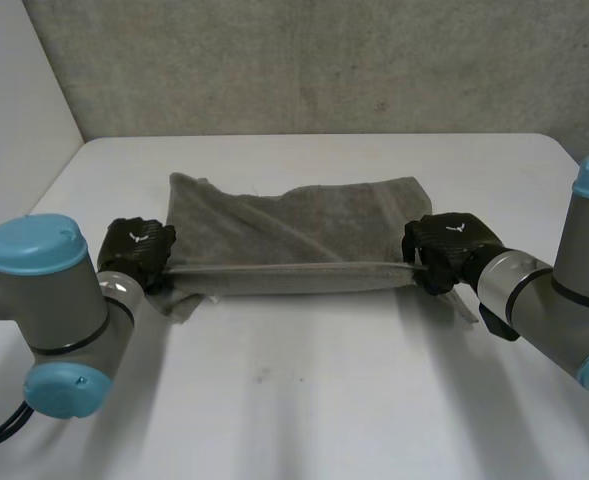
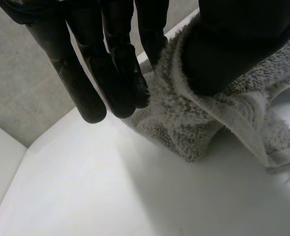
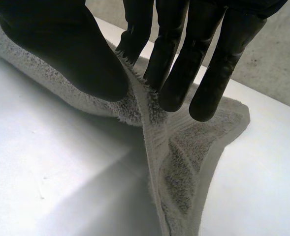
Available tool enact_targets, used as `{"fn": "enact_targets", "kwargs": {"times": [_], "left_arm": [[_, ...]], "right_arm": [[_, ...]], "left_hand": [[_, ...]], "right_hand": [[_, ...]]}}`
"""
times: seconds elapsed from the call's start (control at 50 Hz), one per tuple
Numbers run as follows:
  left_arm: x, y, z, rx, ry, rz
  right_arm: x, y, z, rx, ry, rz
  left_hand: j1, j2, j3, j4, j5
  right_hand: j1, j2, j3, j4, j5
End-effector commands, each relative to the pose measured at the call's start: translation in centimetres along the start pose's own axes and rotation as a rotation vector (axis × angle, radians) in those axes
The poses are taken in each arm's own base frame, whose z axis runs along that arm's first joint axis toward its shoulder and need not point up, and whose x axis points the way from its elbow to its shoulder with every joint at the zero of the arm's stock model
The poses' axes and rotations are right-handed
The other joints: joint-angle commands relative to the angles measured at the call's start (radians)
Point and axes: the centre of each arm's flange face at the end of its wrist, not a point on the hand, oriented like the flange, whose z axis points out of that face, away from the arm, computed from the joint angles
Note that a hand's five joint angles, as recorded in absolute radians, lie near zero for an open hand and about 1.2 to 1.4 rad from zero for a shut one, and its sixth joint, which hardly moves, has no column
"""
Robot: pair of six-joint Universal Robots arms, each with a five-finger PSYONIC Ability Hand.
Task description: Fold the towel.
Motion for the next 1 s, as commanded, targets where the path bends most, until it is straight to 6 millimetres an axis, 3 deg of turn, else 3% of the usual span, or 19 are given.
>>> {"fn": "enact_targets", "kwargs": {"times": [0.02, 0.18, 0.26, 0.36, 0.48, 0.58, 0.68, 0.74, 0.76, 0.78, 0.8, 0.82, 0.84, 0.86, 0.88, 0.9, 0.92, 0.94, 1.0], "left_arm": [[-1.7, -2.7, -0.9, 0.074, -0.01, -0.014], [-5.5, -9.4, -4.7, 0.189, -0.072, 0.019], [-6.3, -11.6, -7.0, 0.164, -0.036, 0.126], [-5.4, -10.1, -6.6, 0.046, 0.064, 0.227], [-3.9, -5.0, -4.3, -0.216, 0.199, 0.31], [-3.1, -2.6, -2.3, -0.306, 0.249, 0.31], [-3.0, -3.8, 0.6, -0.227, 0.211, 0.317], [-4.1, -6.9, 3.1, -0.075, 0.117, 0.317], [-4.1, -7.0, 3.1, -0.074, 0.117, 0.317], [-4.9, -9.3, 4.2, 0.025, 0.051, 0.314], [-5.8, -12.1, 5.0, 0.147, -0.018, 0.307], [-5.8, -12.2, 5.0, 0.148, -0.019, 0.307], [-6.6, -15.3, 5.4, 0.285, -0.095, 0.301], [-6.6, -15.3, 5.4, 0.287, -0.096, 0.3], [-7.8, -18.5, 5.5, 0.435, -0.185, 0.285], [-8.9, -21.4, 5.4, 0.585, -0.271, 0.26], [-9.6, -23.4, 5.2, 0.713, -0.34, 0.231], [-9.6, -23.4, 5.2, 0.715, -0.341, 0.231], [-11.3, -26.2, 4.0, 0.908, -0.457, 0.164]], "right_arm": [[0.6, -3.5, -1.4, 0.091, 0.029, -0.096], [0.3, -7.8, -5.7, 0.081, 0.059, -0.42], [0.0, -7.9, -6.9, 0.009, 0.043, -0.515], [-0.3, -6.7, -7.4, -0.114, 0.004, -0.598], [-1.8, -3.2, -4.7, -0.264, -0.053, -0.675], [-2.9, -0.7, -2.5, -0.344, -0.077, -0.702], [-2.7, -0.4, 0.7, -0.296, -0.042, -0.711], [-1.9, -2.9, 2.8, -0.163, 0.058, -0.717], [-1.3, -5.3, 3.7, -0.06, 0.137, -0.718], [-1.3, -5.3, 3.7, -0.059, 0.138, -0.718], [-0.6, -8.2, 4.3, 0.066, 0.236, -0.717], [0.2, -11.4, 4.5, 0.211, 0.342, -0.7], [0.2, -11.5, 4.5, 0.212, 0.343, -0.7], [0.8, -14.9, 4.1, 0.377, 0.445, -0.676], [1.5, -18.2, 3.0, 0.547, 0.539, -0.65], [1.5, -18.3, 3.0, 0.549, 0.54, -0.649], [2.0, -21.0, 1.5, 0.7, 0.614, -0.629], [2.1, -22.8, 0.0, 0.816, 0.668, -0.618], [1.7, -23.8, -1.5, 0.925, 0.688, -0.622]], "left_hand": [[0.258, 0.207, 0.21, 0.209, 0.226], [0.258, 0.207, 0.21, 0.209, 0.226], [0.258, 0.207, 0.21, 0.209, 0.226], [0.258, 0.207, 0.21, 0.209, 0.226], [0.258, 0.207, 0.21, 0.209, 0.226], [0.258, 0.207, 0.21, 0.209, 0.226], [0.258, 0.207, 0.21, 0.209, 0.226], [0.258, 0.207, 0.21, 0.209, 0.226], [0.258, 0.207, 0.21, 0.209, 0.226], [0.258, 0.207, 0.21, 0.209, 0.226], [0.258, 0.207, 0.21, 0.209, 0.226], [0.258, 0.207, 0.21, 0.209, 0.226], [0.258, 0.207, 0.21, 0.209, 0.226], [0.258, 0.207, 0.21, 0.209, 0.226], [0.258, 0.207, 0.21, 0.209, 0.226], [0.258, 0.207, 0.21, 0.209, 0.226], [0.258, 0.207, 0.21, 0.209, 0.226], [0.258, 0.207, 0.21, 0.209, 0.226], [0.258, 0.207, 0.21, 0.209, 0.226]], "right_hand": [[0.422, 0.217, 0.208, 0.2, 0.221], [0.422, 0.217, 0.208, 0.2, 0.221], [0.422, 0.217, 0.208, 0.2, 0.221], [0.422, 0.217, 0.208, 0.2, 0.221], [0.422, 0.217, 0.208, 0.2, 0.221], [0.422, 0.217, 0.208, 0.2, 0.221], [0.422, 0.217, 0.208, 0.2, 0.221], [0.422, 0.217, 0.208, 0.2, 0.221], [0.422, 0.217, 0.208, 0.2, 0.221], [0.422, 0.217, 0.208, 0.2, 0.221], [0.422, 0.217, 0.208, 0.2, 0.221], [0.422, 0.217, 0.208, 0.2, 0.221], [0.422, 0.217, 0.208, 0.2, 0.221], [0.422, 0.217, 0.208, 0.2, 0.221], [0.422, 0.217, 0.208, 0.2, 0.221], [0.422, 0.217, 0.208, 0.2, 0.221], [0.422, 0.217, 0.208, 0.2, 0.221], [0.422, 0.217, 0.208, 0.2, 0.221], [0.422, 0.217, 0.208, 0.2, 0.221]]}}
